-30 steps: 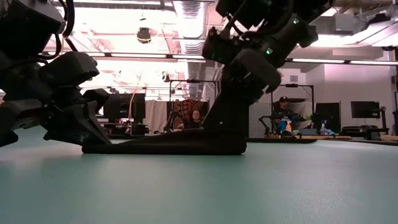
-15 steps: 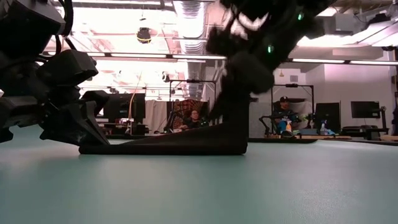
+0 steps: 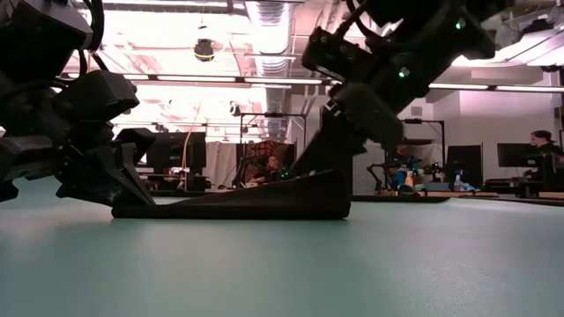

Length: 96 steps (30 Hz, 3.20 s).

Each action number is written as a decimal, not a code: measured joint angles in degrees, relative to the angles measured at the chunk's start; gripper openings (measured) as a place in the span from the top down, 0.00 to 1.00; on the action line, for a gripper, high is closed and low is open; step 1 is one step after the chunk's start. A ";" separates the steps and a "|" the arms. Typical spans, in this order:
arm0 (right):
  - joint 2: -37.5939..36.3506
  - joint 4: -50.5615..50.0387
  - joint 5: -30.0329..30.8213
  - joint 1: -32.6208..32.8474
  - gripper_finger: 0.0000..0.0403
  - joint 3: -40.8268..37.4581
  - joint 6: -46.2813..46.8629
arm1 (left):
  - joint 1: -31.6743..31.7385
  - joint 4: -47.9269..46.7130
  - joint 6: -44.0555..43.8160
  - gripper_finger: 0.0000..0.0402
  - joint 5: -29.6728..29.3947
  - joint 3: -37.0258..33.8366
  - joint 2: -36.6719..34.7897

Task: Roll towel
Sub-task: Roll the black towel

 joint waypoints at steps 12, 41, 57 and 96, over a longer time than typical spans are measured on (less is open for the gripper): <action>-0.15 9.21 -0.52 -2.22 0.99 -8.96 4.88 | -0.04 0.44 -0.58 1.00 1.29 0.00 0.00; -9.27 14.72 -1.94 -0.10 0.96 -12.70 -5.89 | -0.02 -1.09 -0.81 1.00 2.99 1.05 0.00; 6.79 24.61 -4.12 -1.45 0.98 -12.50 1.64 | -0.01 -1.87 -1.50 1.00 3.50 1.03 -0.02; -1.49 32.61 15.57 7.69 0.69 -13.16 -8.19 | 1.97 -4.22 14.31 1.00 9.42 1.07 -0.04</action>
